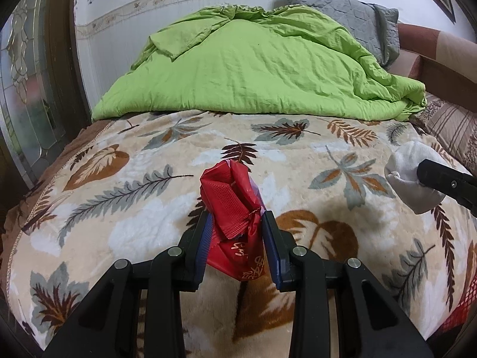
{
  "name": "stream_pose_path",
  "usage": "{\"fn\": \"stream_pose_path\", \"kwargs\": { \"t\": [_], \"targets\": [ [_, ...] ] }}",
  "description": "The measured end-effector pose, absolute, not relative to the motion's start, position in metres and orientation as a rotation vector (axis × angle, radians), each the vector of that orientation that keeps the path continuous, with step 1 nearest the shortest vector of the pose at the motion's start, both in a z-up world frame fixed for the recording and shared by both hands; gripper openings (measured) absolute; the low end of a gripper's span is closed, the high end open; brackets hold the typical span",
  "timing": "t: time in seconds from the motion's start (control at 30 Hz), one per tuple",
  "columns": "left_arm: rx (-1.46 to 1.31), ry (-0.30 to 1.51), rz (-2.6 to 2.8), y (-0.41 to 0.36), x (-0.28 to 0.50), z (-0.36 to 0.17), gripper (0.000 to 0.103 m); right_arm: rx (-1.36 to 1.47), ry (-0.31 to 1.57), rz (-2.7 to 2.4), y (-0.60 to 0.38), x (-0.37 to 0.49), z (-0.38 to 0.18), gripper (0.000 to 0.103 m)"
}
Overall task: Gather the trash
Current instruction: 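Lift the red wrapper and white sock off the blanket with both tools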
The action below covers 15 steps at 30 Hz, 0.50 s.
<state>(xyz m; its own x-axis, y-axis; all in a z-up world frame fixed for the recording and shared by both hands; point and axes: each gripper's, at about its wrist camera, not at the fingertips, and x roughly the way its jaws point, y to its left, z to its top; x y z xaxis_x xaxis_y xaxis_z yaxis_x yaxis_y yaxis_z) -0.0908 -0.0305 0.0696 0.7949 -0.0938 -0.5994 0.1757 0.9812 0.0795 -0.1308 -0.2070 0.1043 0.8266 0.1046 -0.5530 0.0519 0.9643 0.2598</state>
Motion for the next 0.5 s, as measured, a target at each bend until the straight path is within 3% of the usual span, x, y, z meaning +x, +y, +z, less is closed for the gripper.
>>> {"fn": "stream_pose_path", "kwargs": {
  "t": [0.5],
  "targets": [
    [0.162, 0.622, -0.183, -0.039, -0.117, 0.072, 0.033, 0.282, 0.591, 0.023, -0.216, -0.165, 0.105, 0.022]
  ]
}}
